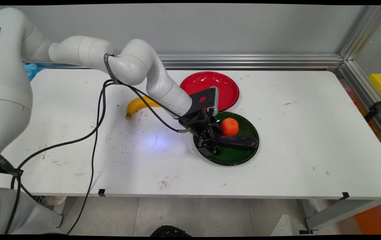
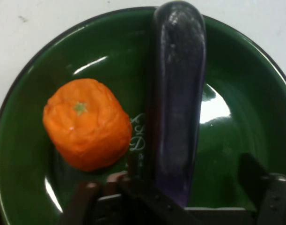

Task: Pick up the eggplant from the green plate, then place the picked object on the red plate

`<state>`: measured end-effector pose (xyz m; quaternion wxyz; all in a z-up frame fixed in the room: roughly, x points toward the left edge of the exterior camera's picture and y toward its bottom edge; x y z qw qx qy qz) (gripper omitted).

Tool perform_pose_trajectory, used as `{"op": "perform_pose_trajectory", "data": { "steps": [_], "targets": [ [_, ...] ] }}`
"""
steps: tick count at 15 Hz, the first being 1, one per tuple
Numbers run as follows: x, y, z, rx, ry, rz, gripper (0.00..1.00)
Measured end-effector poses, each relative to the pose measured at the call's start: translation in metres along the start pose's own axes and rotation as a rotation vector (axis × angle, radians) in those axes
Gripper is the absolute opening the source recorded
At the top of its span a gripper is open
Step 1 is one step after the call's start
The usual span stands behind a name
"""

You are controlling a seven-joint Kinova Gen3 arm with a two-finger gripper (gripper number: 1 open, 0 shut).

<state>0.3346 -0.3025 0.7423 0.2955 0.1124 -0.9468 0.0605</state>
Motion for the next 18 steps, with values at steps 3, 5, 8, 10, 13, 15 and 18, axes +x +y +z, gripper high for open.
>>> {"op": "perform_pose_trajectory", "data": {
  "steps": [3, 5, 8, 10, 13, 15, 18],
  "targets": [
    [0.001, -0.002, 0.003, 0.002, 0.006, -0.002, 0.0],
    [0.004, -0.003, 0.003, 0.002, 0.012, -0.003, 0.0],
    [0.01, -0.004, -0.001, -0.003, 0.024, -0.002, 0.0],
    [0.015, -0.005, -0.006, -0.006, 0.031, -0.003, 0.0],
    [0.022, -0.006, -0.016, -0.012, 0.041, -0.003, 0.0],
    [0.03, -0.01, -0.027, -0.014, 0.052, -0.001, 0.0],
    [0.04, -0.022, -0.046, -0.002, 0.066, 0.002, 0.0]
  ]
}}
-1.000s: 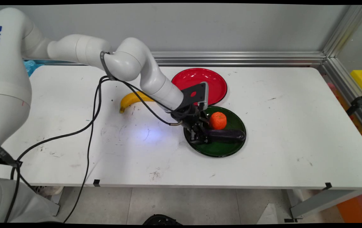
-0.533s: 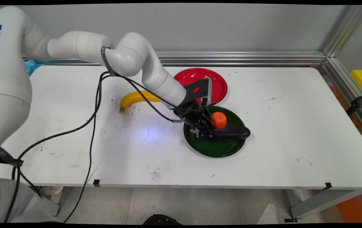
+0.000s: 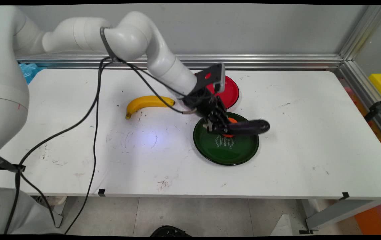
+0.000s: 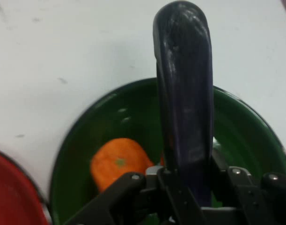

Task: Place the picked object on the red plate

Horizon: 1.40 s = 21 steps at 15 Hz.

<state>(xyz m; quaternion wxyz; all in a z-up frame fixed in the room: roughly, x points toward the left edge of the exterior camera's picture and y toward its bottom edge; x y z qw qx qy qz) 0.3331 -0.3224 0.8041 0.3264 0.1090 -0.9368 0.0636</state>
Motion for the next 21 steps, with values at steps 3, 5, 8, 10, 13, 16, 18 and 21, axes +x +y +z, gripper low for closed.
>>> {"op": "perform_pose_trajectory", "data": {
  "steps": [3, 5, 8, 10, 13, 16, 18, 21],
  "targets": [
    [0.003, -0.014, -0.014, 0.02, 0.0, 0.007, 0.0],
    [0.002, -0.024, -0.021, 0.035, -0.005, 0.015, 0.0],
    [-0.003, -0.042, -0.03, 0.063, -0.02, 0.033, 0.0],
    [-0.008, -0.055, -0.034, 0.082, -0.031, 0.045, 0.0],
    [-0.022, -0.082, -0.04, 0.123, -0.057, 0.069, 0.0],
    [-0.034, -0.105, -0.041, 0.155, -0.076, 0.087, 0.0],
    [-0.044, -0.12, -0.04, 0.173, -0.089, 0.097, 0.0],
    [-0.055, -0.138, -0.037, 0.195, -0.104, 0.108, 0.0]
  ]
}}
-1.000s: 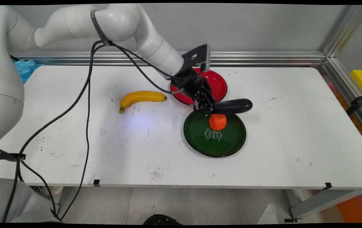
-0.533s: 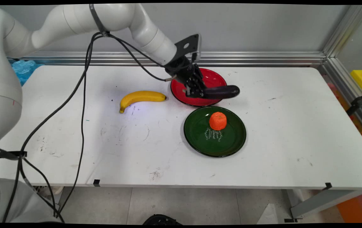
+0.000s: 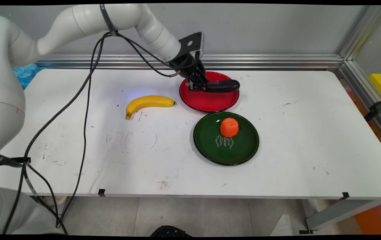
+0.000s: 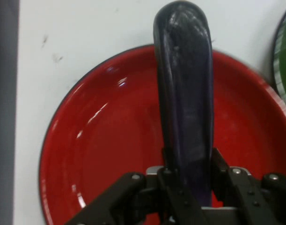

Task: Place the picked object on the red plate

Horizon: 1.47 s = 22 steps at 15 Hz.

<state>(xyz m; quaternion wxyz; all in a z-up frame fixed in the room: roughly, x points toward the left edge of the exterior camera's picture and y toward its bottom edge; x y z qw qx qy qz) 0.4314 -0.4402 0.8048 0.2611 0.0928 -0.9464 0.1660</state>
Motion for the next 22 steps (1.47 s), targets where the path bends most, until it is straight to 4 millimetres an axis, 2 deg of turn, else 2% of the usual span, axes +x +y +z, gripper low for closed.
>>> {"op": "perform_pose_trajectory", "data": {
  "steps": [6, 13, 19, 20, 22],
  "targets": [
    [-0.021, -0.024, 0.017, 0.027, -0.02, 0.016, 0.0],
    [-0.033, -0.038, 0.031, 0.039, -0.028, 0.026, 0.0],
    [-0.04, -0.042, 0.037, 0.025, -0.029, 0.035, 0.0],
    [-0.04, -0.043, 0.038, 0.021, -0.029, 0.038, 1.0],
    [-0.041, -0.043, 0.038, 0.015, -0.029, 0.042, 1.0]
  ]
}}
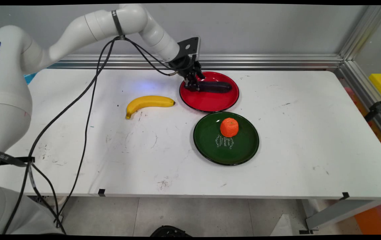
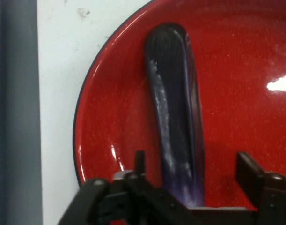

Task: Place the picked object on the red plate

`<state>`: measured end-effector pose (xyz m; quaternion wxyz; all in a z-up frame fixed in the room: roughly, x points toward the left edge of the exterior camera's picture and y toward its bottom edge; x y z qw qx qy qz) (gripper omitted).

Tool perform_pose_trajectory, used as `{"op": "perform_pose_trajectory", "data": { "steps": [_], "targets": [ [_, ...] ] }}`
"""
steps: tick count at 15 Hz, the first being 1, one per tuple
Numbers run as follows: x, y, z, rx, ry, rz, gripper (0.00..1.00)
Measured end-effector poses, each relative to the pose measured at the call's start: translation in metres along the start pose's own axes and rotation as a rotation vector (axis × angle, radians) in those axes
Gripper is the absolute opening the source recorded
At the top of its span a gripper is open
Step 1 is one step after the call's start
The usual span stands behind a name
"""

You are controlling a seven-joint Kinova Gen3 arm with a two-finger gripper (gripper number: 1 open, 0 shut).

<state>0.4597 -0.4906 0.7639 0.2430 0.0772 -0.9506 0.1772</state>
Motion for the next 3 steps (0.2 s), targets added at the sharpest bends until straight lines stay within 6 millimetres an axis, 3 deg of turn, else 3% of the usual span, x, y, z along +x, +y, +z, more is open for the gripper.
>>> {"op": "perform_pose_trajectory", "data": {
  "steps": [3],
  "targets": [
    [0.0015, -0.001, -0.0007, -0.006, 0.002, 0.004, 1.0]
  ]
}}
